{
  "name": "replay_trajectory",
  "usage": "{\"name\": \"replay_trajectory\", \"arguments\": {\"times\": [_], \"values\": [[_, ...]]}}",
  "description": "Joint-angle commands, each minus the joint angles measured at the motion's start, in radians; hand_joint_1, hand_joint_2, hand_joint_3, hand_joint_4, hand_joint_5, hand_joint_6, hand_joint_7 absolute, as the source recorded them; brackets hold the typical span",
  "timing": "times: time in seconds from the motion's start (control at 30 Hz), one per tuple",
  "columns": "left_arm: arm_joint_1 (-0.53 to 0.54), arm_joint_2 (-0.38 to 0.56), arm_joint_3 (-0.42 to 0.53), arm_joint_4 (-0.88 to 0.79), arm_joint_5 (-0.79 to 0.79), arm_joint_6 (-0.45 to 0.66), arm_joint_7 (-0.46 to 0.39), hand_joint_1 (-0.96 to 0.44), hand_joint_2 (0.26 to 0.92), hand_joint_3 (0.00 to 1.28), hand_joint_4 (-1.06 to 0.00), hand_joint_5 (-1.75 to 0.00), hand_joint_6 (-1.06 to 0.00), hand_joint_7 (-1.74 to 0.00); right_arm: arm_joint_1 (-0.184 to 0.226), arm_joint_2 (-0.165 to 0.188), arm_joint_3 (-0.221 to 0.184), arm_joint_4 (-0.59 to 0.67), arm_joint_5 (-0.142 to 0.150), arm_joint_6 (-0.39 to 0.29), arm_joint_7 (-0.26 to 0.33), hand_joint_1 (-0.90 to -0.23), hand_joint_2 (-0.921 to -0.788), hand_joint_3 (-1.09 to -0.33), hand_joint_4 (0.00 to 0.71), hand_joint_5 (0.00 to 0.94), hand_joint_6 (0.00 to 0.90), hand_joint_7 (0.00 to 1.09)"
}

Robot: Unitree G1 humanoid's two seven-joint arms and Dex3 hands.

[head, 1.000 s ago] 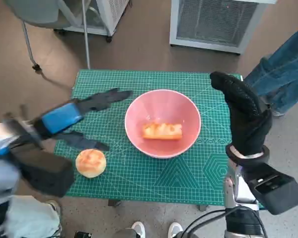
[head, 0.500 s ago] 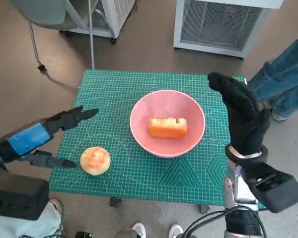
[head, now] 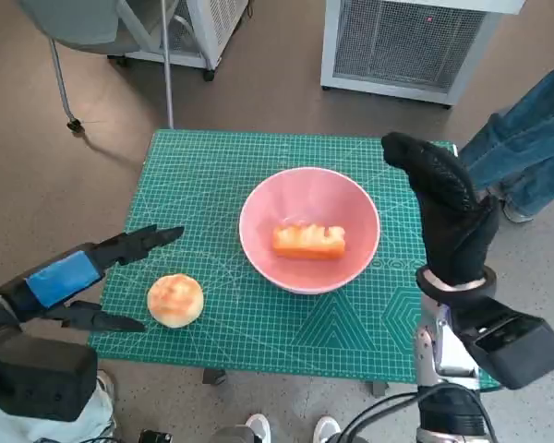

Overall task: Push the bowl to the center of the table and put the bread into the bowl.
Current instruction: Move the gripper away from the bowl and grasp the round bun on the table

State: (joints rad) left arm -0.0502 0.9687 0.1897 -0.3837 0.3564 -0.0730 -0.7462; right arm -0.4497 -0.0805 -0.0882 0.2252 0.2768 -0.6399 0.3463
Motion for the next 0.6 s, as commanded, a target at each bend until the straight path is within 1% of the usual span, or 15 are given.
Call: {"name": "replay_trajectory", "arguments": {"times": [0.03,0.2,0.33,0.6], "values": [[0.008,-0.032,-0.062,0.036,0.032,0.012,0.026,-0.03,0.758,0.0,-0.15,-0.01,-0.3,-0.02,0.011,-0.013,-0.004,-0.004,0.009,0.018,0.013,-0.637,-0.921,-0.774,0.257,0.003,-0.001,0.73],[-0.018,-0.055,-0.14,0.115,0.087,-0.014,0.066,-0.04,0.76,0.0,-0.16,-0.01,-0.31,-0.02,0.012,-0.016,-0.009,-0.002,0.007,0.015,0.014,-0.637,-0.921,-0.773,0.257,0.003,-0.001,0.73],[-0.036,-0.068,-0.192,0.181,0.124,-0.039,0.096,-0.01,0.763,0.0,-0.18,-0.01,-0.32,-0.02,0.014,-0.019,-0.011,-0.005,0.005,0.013,0.014,-0.637,-0.921,-0.773,0.257,0.004,-0.001,0.73],[-0.101,-0.093,-0.308,0.344,0.208,-0.065,0.125,0.04,0.774,0.01,-0.19,-0.01,-0.34,-0.02,0.018,-0.024,-0.013,-0.011,-0.002,0.009,0.011,-0.638,-0.921,-0.775,0.257,0.003,-0.001,0.73]]}}
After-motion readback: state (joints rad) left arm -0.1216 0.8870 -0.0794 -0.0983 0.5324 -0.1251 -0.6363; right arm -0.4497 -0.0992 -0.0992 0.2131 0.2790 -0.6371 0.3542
